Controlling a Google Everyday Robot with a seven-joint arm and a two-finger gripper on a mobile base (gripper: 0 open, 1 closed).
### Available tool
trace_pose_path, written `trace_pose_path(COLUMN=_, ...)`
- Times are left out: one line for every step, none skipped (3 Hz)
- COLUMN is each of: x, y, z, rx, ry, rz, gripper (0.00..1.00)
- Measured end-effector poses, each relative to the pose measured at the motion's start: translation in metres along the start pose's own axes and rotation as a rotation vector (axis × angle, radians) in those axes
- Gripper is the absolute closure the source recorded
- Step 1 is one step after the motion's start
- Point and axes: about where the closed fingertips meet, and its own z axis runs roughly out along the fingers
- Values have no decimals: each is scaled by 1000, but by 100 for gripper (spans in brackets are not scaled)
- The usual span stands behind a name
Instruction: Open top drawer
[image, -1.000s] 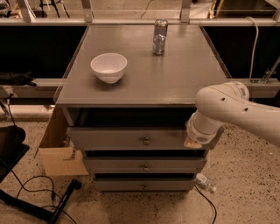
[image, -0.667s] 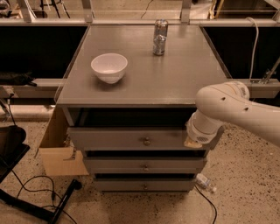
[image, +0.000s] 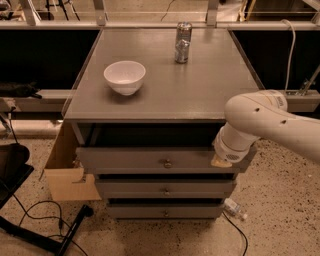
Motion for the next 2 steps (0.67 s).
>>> trace_pose_path(x=-1, y=-1, z=-4, rx=0, ry=0, rz=0, gripper=100)
trace_pose_path(x=0, y=2, z=-11, rx=-10, ry=-1, rz=-5, gripper=100)
